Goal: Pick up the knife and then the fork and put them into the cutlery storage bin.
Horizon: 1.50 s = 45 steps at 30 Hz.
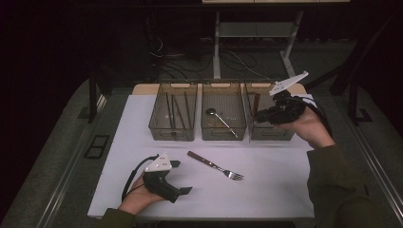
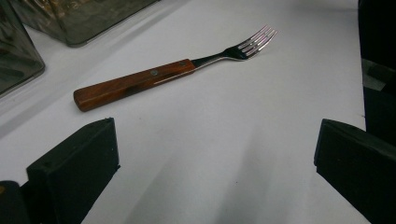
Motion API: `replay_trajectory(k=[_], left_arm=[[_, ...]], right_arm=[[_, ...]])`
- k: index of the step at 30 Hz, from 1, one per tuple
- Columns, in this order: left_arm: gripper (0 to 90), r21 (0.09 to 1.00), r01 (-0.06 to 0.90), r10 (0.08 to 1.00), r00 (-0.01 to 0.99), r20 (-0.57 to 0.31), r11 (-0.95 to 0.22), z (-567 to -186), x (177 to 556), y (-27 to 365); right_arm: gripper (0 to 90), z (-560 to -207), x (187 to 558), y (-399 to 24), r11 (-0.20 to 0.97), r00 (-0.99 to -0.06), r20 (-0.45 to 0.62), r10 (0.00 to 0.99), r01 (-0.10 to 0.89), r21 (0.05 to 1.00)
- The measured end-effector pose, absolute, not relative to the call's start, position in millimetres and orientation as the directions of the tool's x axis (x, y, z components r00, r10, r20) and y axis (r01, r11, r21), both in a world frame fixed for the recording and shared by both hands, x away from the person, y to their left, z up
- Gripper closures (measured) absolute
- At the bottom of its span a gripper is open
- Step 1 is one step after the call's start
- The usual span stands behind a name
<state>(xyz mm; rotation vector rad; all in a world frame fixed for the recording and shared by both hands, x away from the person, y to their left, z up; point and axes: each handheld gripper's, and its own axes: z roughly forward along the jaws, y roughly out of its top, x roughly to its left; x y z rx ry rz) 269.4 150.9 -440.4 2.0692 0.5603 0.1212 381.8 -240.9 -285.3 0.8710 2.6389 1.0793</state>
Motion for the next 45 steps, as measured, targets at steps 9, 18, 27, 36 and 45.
replay_trajectory(k=[9, 18, 27, 36, 45], left_arm=[[0.0, 0.832, 0.343, 0.437, 0.889, -0.137, -0.437, -440, 269, 151], [0.0, 0.832, 0.342, 0.436, 0.889, -0.137, -0.437, -440, 269, 151], [0.0, 0.829, 0.347, 0.434, 0.889, -0.142, -0.439, -441, 270, 151], [0.0, 0.829, 0.346, 0.432, 0.890, -0.142, -0.439, -441, 270, 151], [0.0, 0.831, 0.344, 0.430, 0.891, -0.143, -0.437, -440, 269, 152]], right_arm=[[77.0, -249, 388, -264, 0.548, -0.783, 0.020, 0.622, 0.453, 0.703], [77.0, -240, 415, -302, 0.521, -0.690, -0.010, 0.724, 0.538, 0.663], [76.9, -291, 451, -318, 0.537, -0.629, 0.006, 0.778, 0.669, 0.514], [76.8, -315, 469, -316, 0.488, -0.594, 0.051, 0.803, 0.704, 0.516], [79.5, -345, 485, -306, 0.460, -0.550, 0.047, 0.834, 0.739, 0.493]])
